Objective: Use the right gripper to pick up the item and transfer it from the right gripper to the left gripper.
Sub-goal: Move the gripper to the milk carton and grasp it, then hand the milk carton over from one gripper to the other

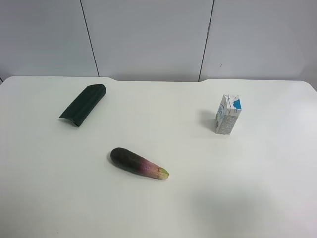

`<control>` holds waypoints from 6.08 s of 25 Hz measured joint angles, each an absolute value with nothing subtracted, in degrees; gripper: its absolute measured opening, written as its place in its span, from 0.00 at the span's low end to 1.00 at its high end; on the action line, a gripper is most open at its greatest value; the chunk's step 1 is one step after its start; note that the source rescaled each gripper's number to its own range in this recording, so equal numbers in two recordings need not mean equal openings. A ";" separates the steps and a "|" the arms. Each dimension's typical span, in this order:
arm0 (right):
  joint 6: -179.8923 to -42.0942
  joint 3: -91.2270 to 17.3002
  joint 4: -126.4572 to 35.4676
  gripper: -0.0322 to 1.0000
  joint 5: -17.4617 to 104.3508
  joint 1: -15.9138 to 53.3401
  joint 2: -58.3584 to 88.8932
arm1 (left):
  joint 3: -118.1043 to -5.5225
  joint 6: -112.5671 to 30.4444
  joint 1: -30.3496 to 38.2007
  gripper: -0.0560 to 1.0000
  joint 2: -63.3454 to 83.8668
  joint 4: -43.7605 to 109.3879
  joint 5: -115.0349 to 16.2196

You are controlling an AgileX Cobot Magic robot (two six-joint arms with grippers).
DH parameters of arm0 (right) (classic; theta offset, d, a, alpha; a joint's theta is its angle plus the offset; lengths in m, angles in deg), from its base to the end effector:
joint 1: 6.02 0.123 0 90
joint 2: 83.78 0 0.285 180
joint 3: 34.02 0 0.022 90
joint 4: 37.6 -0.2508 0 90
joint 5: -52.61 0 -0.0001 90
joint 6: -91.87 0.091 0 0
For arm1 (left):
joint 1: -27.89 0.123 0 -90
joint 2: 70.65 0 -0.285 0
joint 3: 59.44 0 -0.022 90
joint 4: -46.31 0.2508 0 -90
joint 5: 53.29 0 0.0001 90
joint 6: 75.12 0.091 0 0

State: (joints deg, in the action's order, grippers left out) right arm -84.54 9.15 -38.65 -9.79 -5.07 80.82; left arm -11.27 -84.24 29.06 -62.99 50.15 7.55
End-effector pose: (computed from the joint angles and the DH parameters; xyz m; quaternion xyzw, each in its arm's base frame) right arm 0.0057 0.0016 0.3013 0.0197 0.8700 0.0287 0.4919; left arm -0.0062 0.0052 0.2793 -0.0777 0.8471 -0.0030 0.5257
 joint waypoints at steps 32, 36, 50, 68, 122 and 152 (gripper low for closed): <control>-79.70 -36.02 -49.32 0.98 -11.97 -3.96 -11.47 | -11.27 -84.24 29.06 1.00 -62.99 50.15 7.55; -78.91 -36.02 -49.20 0.98 -8.39 -1.48 -15.40 | -11.27 -84.24 29.06 1.00 -62.99 50.15 7.55; -75.33 -36.20 -49.12 0.90 -0.97 0.14 -21.79 | -11.27 -84.24 29.06 1.00 -62.99 50.15 7.55; -75.35 -36.20 -50.14 0.04 -1.89 0.14 -23.79 | -11.27 -84.24 29.06 1.00 -62.99 50.15 7.61; -126.84 -36.20 -70.20 0.04 -12.58 29.35 0.50 | -13.77 -61.16 25.17 1.00 -49.14 24.65 9.15; -143.33 -36.20 -75.73 0.04 -17.18 32.70 0.50 | -26.06 -32.38 -4.39 1.00 -10.22 13.09 -1.69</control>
